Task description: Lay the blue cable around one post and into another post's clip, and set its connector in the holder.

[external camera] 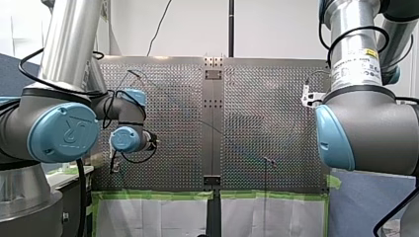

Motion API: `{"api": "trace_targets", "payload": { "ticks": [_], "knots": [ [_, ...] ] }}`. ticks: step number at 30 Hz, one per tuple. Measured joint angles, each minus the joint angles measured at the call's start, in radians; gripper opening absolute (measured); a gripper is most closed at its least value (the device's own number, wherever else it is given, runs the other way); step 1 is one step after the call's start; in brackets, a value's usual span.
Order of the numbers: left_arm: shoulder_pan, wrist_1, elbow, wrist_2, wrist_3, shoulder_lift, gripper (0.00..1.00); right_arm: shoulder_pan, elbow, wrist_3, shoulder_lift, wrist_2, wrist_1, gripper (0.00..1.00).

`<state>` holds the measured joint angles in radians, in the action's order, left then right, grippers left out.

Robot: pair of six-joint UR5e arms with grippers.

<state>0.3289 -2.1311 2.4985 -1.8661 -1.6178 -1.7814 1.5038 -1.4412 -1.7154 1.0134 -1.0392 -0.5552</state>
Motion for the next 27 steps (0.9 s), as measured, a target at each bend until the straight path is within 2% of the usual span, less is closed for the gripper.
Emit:
{"api": "trace_targets", "payload": {
  "ticks": [27],
  "knots": [
    [0.000, -0.004, 0.000, -0.001, 0.006, 0.000, 1.00, 0.010, 0.000, 0.000, 0.000, 0.018, -0.006, 0.99]
  ]
}}
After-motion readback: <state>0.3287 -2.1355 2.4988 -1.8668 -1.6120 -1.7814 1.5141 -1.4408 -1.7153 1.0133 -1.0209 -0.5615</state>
